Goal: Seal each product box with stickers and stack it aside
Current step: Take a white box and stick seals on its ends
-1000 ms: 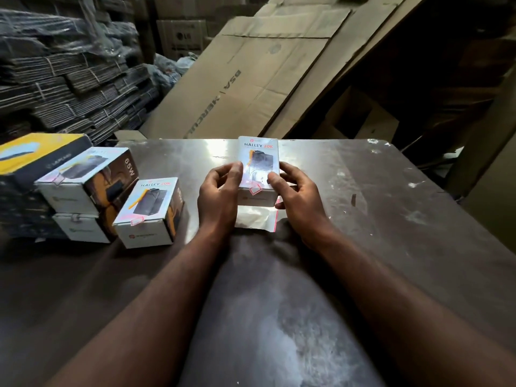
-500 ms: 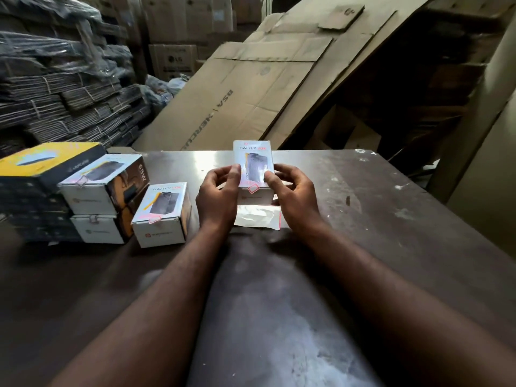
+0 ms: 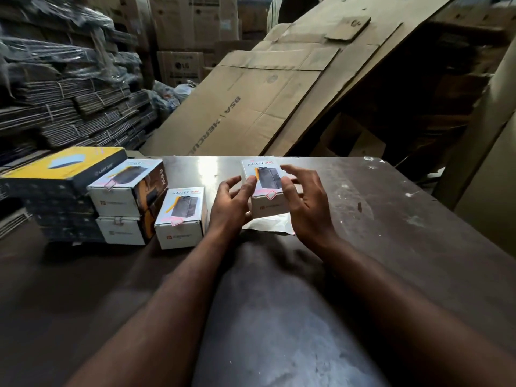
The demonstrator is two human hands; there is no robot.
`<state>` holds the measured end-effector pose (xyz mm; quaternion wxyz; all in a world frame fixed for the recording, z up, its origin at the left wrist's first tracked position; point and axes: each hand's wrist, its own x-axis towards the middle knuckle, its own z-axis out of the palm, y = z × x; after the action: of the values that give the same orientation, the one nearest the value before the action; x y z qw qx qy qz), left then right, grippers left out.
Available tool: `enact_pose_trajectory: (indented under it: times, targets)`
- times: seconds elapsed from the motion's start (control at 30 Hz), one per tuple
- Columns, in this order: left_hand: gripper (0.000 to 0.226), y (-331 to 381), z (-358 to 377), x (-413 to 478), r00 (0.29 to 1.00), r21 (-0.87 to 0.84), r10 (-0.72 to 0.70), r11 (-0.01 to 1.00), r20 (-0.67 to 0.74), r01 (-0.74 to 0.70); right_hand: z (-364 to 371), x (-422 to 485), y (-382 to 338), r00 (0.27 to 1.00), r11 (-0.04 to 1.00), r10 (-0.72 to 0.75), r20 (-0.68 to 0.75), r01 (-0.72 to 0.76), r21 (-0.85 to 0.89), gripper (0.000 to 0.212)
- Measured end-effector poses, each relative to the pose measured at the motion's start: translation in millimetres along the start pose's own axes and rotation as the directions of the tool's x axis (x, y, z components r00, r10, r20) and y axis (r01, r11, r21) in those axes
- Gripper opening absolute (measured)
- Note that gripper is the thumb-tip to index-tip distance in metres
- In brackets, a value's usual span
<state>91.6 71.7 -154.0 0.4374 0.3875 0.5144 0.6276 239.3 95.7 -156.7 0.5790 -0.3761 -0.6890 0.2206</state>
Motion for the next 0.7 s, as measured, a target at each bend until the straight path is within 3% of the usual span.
enact_pose_trajectory:
  times: [0.1, 0.23, 0.4, 0.5, 0.7]
  targets:
    - [0.054, -1, 3, 2, 0.999, 0.003, 0.022, 1.000, -0.036, -0.022, 2, -1, -2, 0.981, 0.970, -0.196, 0.000, 0.193, -0.150, 0.026]
    - [0.077, 1, 0, 3, 0.983, 0.101, 0.081, 0.993, -0.164, -0.065, 0, -4, 6, 0.976, 0.958, -0.211, 0.050, 0.217, -0.186, 0.023]
    - [0.059, -1, -1, 2, 0.968, 0.187, 0.138, 0.977, -0.209, -0.099, 0, -6, 9, 0.972, 0.958, -0.231, 0.037, 0.234, -0.166, 0.014]
    - [0.060, 2, 0, -4, 0.954, 0.204, 0.172, 0.971, -0.247, -0.122, 2, -10, 9, 0.970, 0.960, -0.239, 0.049, 0.243, -0.142, 0.013]
    - [0.050, 2, 1, -8, 0.926, 0.271, 0.231, 0.951, -0.300, -0.150, 2, -15, 1, 0.959, 0.932, -0.272, 0.083, 0.284, -0.226, 0.034]
